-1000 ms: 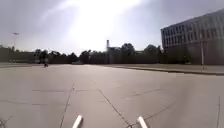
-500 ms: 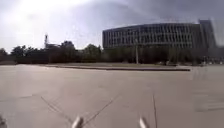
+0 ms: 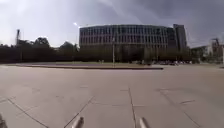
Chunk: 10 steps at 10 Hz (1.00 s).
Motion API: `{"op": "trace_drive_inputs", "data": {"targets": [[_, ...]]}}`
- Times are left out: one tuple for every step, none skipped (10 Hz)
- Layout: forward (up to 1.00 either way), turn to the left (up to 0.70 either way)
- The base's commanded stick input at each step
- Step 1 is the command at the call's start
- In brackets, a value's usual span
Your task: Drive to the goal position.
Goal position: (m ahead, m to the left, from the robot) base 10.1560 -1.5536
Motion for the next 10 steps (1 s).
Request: {"op": "trace_drive_inputs", "data": {"targets": [[0.0, -1.0], [0.0, -1.0], [0.0, -1.0], [0.0, -1.0], [0.0, -1.0], [0.82, -0.51], [1.0, -0.4], [1.0, -0.4], [1.0, -0.4], [1.0, -0.4]]}}
